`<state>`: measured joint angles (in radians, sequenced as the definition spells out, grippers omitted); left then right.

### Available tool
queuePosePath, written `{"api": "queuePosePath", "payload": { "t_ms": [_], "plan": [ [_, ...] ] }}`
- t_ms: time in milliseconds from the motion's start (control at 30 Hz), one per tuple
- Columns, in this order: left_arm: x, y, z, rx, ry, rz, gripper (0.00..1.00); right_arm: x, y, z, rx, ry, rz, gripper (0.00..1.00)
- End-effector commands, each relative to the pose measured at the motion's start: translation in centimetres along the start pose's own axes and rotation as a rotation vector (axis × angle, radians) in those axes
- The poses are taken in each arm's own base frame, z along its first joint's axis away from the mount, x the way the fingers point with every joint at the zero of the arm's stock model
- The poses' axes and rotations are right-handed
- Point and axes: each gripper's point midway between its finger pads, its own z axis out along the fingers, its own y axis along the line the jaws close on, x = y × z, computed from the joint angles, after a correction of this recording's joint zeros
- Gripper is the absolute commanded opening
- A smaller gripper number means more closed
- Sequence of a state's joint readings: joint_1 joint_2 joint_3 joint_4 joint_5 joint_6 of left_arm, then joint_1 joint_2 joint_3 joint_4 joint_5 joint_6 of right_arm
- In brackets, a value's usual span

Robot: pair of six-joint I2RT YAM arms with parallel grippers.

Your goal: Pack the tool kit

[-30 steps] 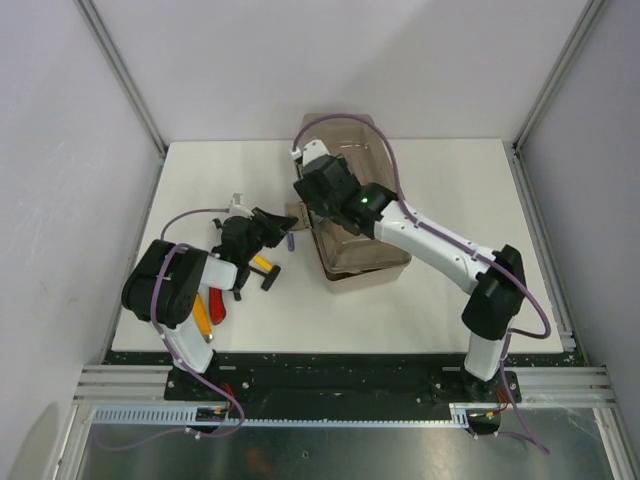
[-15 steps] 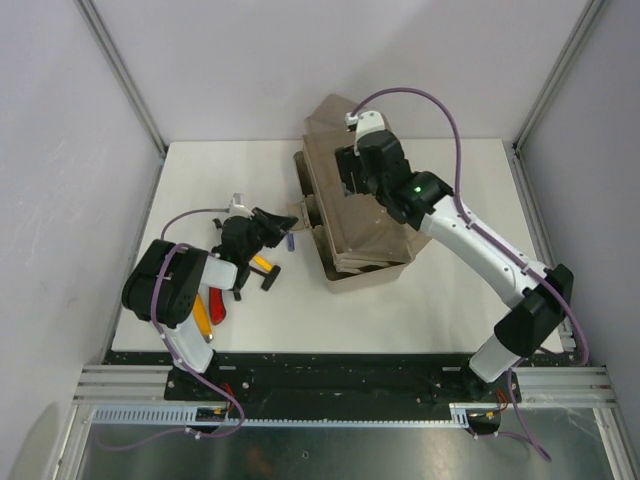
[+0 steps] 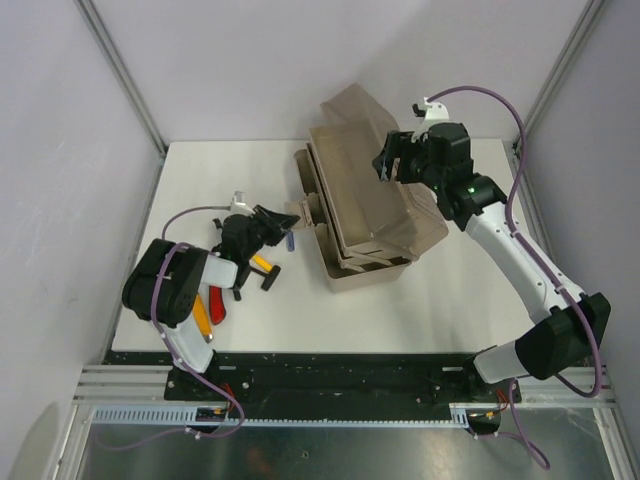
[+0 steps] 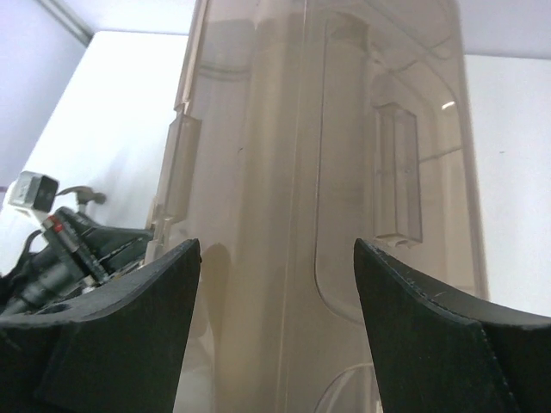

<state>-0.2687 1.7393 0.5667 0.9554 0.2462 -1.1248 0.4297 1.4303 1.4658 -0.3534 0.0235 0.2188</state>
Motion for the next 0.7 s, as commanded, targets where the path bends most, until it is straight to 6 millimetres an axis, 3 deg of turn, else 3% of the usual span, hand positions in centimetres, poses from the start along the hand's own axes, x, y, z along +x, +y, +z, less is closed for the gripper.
{"api": "queuePosePath", "payload": {
  "t_ms": [0,267,667],
  "plan": [
    [-1.2,-1.7,0.8,0.054,-0.022,0.059,0.29,2.2,-0.1,0.4,-0.050,0.069,0.035,0.76],
    [-1.3,-1.7,1.1,0.056,-0.024,0.057,0.34,2.1,-1.9,0.3,-0.089,0.066,0.146,0.76],
    [-1.2,-1.7,1.4,0.057,-0.015,0.059,0.48,1.0,-0.8,-0.1,-0.199,0.045,0.232,0.74]
  ]
}}
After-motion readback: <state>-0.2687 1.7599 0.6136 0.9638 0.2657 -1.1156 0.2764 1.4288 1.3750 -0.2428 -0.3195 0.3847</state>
